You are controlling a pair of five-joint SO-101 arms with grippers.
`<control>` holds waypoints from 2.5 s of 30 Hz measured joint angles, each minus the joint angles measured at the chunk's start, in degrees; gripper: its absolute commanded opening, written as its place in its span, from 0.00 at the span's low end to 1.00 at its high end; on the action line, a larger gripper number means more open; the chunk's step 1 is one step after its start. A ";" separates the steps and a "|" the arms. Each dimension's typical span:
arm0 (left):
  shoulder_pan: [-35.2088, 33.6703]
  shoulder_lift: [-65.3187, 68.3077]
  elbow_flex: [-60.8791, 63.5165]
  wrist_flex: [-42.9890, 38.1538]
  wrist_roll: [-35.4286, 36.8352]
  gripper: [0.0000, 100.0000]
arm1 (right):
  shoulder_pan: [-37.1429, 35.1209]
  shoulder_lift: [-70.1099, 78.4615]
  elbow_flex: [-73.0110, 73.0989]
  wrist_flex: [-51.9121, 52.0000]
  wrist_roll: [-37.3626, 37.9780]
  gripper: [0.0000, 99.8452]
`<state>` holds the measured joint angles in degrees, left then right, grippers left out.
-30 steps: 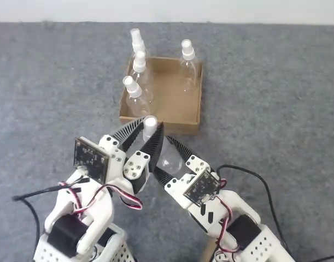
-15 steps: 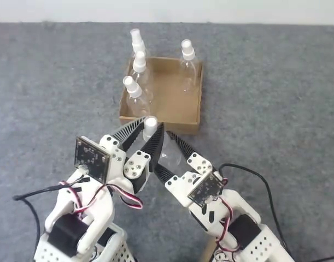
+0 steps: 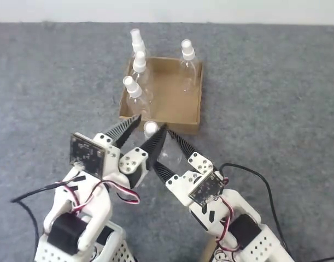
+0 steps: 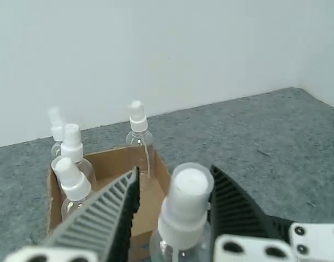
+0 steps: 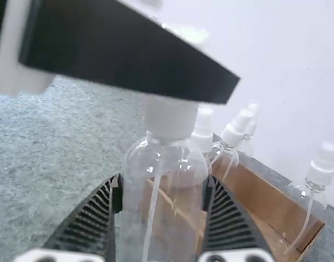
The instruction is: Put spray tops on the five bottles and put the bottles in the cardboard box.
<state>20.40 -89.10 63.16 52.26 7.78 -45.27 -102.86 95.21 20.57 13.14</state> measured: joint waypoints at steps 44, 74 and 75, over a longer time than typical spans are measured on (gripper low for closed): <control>-9.05 -0.26 -0.88 -0.88 3.87 0.18 | 0.53 0.18 0.00 0.09 0.09 0.01; -20.22 -0.18 2.46 -1.93 6.24 0.18 | 0.35 0.09 0.00 0.18 0.09 0.01; -19.16 -0.18 3.69 -2.90 5.89 0.18 | 0.35 0.09 0.00 0.18 0.09 0.01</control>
<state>1.23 -89.27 66.86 49.36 13.67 -44.92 -102.77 95.21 20.75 13.23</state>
